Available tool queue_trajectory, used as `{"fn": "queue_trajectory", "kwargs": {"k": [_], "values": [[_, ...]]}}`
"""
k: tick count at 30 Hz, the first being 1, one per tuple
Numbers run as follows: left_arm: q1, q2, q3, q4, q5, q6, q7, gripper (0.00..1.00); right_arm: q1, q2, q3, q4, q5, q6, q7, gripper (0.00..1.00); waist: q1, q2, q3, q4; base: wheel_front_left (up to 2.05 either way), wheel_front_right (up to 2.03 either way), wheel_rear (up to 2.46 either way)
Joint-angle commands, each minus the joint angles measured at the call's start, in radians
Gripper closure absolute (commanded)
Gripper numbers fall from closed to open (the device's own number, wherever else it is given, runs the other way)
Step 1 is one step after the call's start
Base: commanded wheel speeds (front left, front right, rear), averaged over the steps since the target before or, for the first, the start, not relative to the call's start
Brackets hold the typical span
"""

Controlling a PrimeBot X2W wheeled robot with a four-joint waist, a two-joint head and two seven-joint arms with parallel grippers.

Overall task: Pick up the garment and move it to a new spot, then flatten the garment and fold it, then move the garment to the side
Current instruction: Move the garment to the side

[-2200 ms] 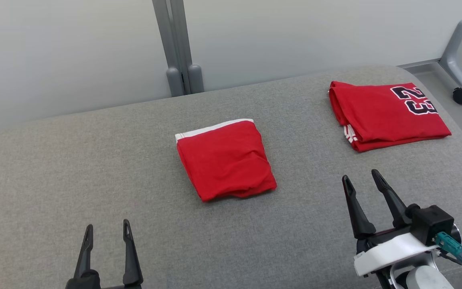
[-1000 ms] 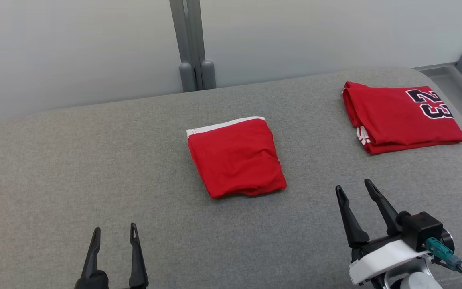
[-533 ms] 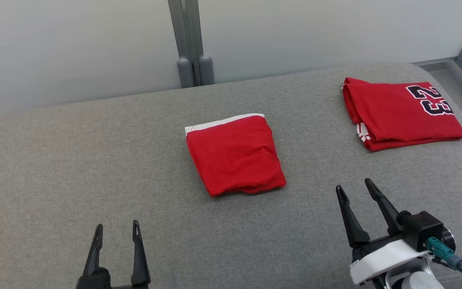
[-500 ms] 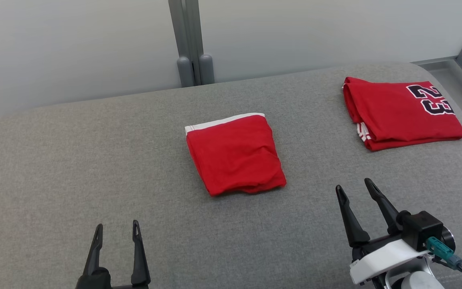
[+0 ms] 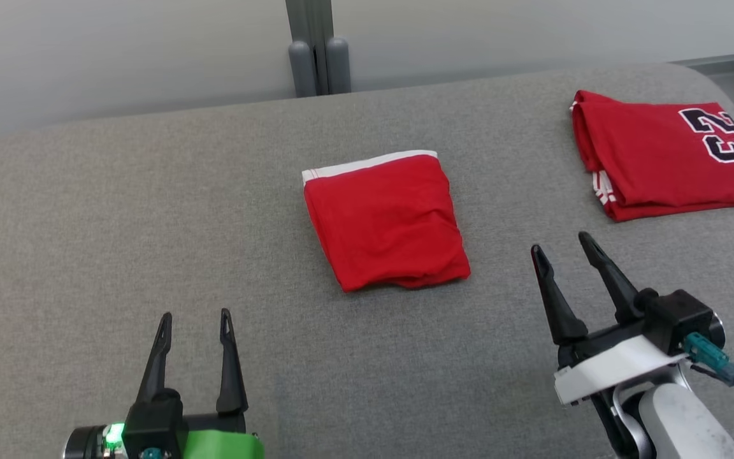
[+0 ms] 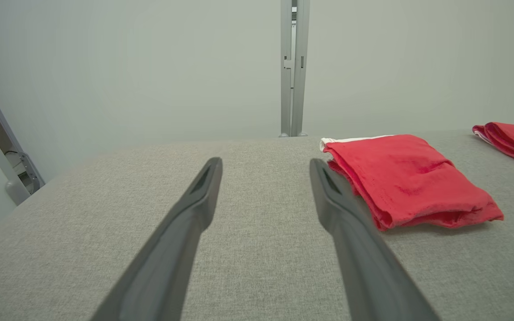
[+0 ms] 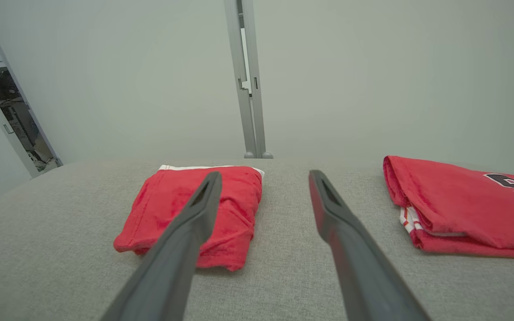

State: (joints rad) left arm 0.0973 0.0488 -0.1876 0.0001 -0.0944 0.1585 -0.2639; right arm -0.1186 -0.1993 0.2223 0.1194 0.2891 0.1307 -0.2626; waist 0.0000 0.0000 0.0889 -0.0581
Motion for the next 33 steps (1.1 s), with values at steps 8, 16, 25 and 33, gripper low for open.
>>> {"fn": "queue_trajectory", "kwargs": {"k": [8,16,25,33], "values": [[-0.115,0.003,-0.032,-0.013,0.010,-0.008,0.000,0.00,-0.164,-0.047,0.024,0.044,0.072,0.000,-0.002,0.00,0.0000,0.0000,0.192,0.077,0.00,0.00,0.00],[-0.190,0.003,-0.069,-0.015,0.002,-0.015,0.000,0.00,-0.354,-0.153,0.221,0.260,0.448,0.000,0.007,0.00,0.0000,0.0000,0.290,0.127,0.00,0.00,0.00],[-0.256,0.003,-0.100,-0.019,-0.008,-0.003,0.000,0.00,-0.528,-0.293,0.428,0.270,0.862,0.000,0.172,0.00,0.0000,0.0000,0.386,0.175,0.00,0.00,0.00],[-0.282,0.003,-0.114,-0.019,-0.015,0.012,0.000,0.00,-0.592,-0.370,0.567,0.222,0.961,0.000,0.147,1.00,0.0000,0.0000,0.422,0.176,0.00,0.00,0.00]]}}
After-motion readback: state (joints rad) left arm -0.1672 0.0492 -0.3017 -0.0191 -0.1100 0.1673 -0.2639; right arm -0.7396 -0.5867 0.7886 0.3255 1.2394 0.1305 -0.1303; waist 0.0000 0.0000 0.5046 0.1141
